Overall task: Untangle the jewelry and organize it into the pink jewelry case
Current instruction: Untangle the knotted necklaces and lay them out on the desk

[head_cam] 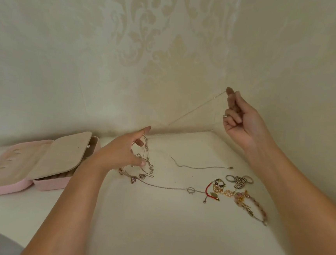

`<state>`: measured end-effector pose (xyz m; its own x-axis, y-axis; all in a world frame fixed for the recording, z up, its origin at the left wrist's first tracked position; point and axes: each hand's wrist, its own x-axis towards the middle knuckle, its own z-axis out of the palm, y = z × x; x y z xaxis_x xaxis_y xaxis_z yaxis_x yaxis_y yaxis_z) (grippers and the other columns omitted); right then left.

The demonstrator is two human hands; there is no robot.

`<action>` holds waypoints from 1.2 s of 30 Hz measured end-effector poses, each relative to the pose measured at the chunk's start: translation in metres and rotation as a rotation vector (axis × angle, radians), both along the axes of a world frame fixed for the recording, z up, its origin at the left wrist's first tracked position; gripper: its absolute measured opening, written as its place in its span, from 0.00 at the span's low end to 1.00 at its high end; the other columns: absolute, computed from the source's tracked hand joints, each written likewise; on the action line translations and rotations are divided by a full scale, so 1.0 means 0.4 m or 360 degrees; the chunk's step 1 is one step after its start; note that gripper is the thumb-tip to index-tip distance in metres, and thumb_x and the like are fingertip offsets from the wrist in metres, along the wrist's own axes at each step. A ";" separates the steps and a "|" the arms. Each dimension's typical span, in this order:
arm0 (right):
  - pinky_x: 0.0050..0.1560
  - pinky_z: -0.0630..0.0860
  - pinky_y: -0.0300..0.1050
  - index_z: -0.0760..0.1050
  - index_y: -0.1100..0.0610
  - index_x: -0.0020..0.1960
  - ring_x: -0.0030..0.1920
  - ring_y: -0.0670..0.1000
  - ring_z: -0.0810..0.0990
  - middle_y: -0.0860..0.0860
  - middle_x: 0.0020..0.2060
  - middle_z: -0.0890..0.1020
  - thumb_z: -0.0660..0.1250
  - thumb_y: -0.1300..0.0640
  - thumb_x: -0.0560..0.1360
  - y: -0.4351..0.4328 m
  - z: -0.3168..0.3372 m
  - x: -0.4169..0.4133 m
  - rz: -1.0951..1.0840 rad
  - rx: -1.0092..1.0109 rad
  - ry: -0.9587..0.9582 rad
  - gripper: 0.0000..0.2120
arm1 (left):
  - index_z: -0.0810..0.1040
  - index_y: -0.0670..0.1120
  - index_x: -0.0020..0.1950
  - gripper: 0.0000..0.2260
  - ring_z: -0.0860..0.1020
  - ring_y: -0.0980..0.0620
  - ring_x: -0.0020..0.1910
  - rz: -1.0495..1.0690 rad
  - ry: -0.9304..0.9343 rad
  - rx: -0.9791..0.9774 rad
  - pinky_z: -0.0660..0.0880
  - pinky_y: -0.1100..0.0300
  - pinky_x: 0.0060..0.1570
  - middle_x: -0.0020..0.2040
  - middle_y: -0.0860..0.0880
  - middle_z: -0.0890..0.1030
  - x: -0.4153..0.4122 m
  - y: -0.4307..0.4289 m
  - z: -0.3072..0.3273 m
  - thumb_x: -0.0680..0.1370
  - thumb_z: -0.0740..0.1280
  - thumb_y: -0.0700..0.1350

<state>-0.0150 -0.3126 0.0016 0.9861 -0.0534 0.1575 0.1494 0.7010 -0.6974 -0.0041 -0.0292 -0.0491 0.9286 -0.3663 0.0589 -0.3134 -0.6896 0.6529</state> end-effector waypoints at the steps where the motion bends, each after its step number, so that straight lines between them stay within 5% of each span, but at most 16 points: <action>1: 0.21 0.54 0.33 0.76 0.54 0.57 0.18 0.44 0.58 0.44 0.28 0.77 0.59 0.55 0.80 0.002 0.002 -0.001 -0.0028 -0.0184 -0.0009 0.10 | 0.55 0.63 0.75 0.43 0.69 0.58 0.32 0.0019 0.0000 -0.0011 0.67 0.75 0.32 0.57 0.54 0.72 0.001 0.005 0.001 0.70 0.76 0.40; 4: 0.23 0.56 0.34 0.70 0.51 0.68 0.20 0.43 0.57 0.45 0.26 0.72 0.60 0.57 0.80 0.003 0.006 -0.003 -0.0056 -0.0673 -0.0016 0.17 | 0.51 0.55 0.78 0.47 0.70 0.55 0.43 0.0134 0.0033 -0.0021 0.67 0.69 0.45 0.58 0.53 0.71 0.004 0.024 0.003 0.69 0.77 0.40; 7: 0.24 0.60 0.32 0.65 0.44 0.70 0.24 0.43 0.57 0.48 0.49 0.84 0.60 0.65 0.79 -0.023 0.007 -0.003 0.0011 -0.0696 -0.0029 0.25 | 0.48 0.49 0.79 0.49 0.68 0.53 0.50 0.0234 0.0063 -0.0037 0.65 0.62 0.53 0.61 0.51 0.69 0.012 0.038 0.001 0.68 0.78 0.42; 11: 0.22 0.59 0.31 0.65 0.51 0.73 0.23 0.42 0.59 0.51 0.64 0.77 0.56 0.73 0.77 -0.058 -0.035 0.022 -0.0268 -0.1236 0.0156 0.29 | 0.48 0.47 0.79 0.49 0.67 0.52 0.56 0.0375 0.0005 -0.0050 0.63 0.61 0.54 0.65 0.48 0.69 0.022 0.054 0.006 0.69 0.78 0.43; 15: 0.23 0.69 0.33 0.77 0.60 0.59 0.20 0.41 0.70 0.58 0.60 0.79 0.53 0.73 0.77 -0.056 -0.079 0.052 -0.0640 -0.1751 0.0337 0.19 | 0.52 0.47 0.79 0.47 0.68 0.52 0.53 0.0628 -0.0185 -0.0118 0.64 0.62 0.50 0.64 0.44 0.71 0.030 0.070 0.012 0.68 0.78 0.43; 21: 0.50 0.73 0.43 0.80 0.59 0.56 0.55 0.56 0.78 0.57 0.56 0.81 0.61 0.69 0.75 -0.033 -0.115 0.079 -0.0766 -0.2871 0.0405 0.14 | 0.50 0.49 0.79 0.48 0.71 0.52 0.52 0.0577 -0.0168 -0.0354 0.64 0.63 0.52 0.58 0.50 0.73 0.027 0.054 0.007 0.68 0.78 0.41; 27: 0.50 0.74 0.45 0.77 0.62 0.57 0.54 0.56 0.79 0.54 0.54 0.80 0.65 0.58 0.76 -0.007 -0.126 0.078 -0.0449 -0.3490 0.0644 0.12 | 0.50 0.55 0.79 0.48 0.69 0.59 0.32 0.0193 -0.0108 -0.0382 0.69 0.72 0.35 0.49 0.55 0.74 -0.002 -0.015 0.014 0.69 0.77 0.42; 30: 0.49 0.76 0.43 0.81 0.60 0.51 0.51 0.52 0.80 0.51 0.47 0.82 0.72 0.54 0.73 0.045 -0.088 0.050 -0.0522 -0.3382 0.0325 0.11 | 0.50 0.57 0.78 0.48 0.67 0.60 0.28 0.0047 -0.0112 -0.0358 0.69 0.71 0.33 0.49 0.55 0.72 -0.013 -0.053 0.011 0.69 0.77 0.41; 33: 0.49 0.75 0.34 0.84 0.54 0.51 0.46 0.43 0.81 0.45 0.44 0.84 0.73 0.58 0.72 0.115 -0.052 -0.015 0.0144 -0.2607 -0.0117 0.08 | 0.48 0.56 0.78 0.49 0.67 0.61 0.26 -0.0012 -0.0142 -0.0315 0.69 0.71 0.32 0.49 0.56 0.71 -0.018 -0.077 0.008 0.69 0.77 0.42; 36: 0.59 0.75 0.35 0.81 0.60 0.56 0.50 0.42 0.82 0.51 0.49 0.85 0.71 0.64 0.73 0.162 -0.063 -0.036 0.0522 -0.2280 -0.0250 0.11 | 0.47 0.54 0.79 0.48 0.66 0.60 0.27 -0.0036 -0.0147 -0.0309 0.68 0.70 0.33 0.49 0.56 0.70 -0.021 -0.087 0.005 0.69 0.77 0.42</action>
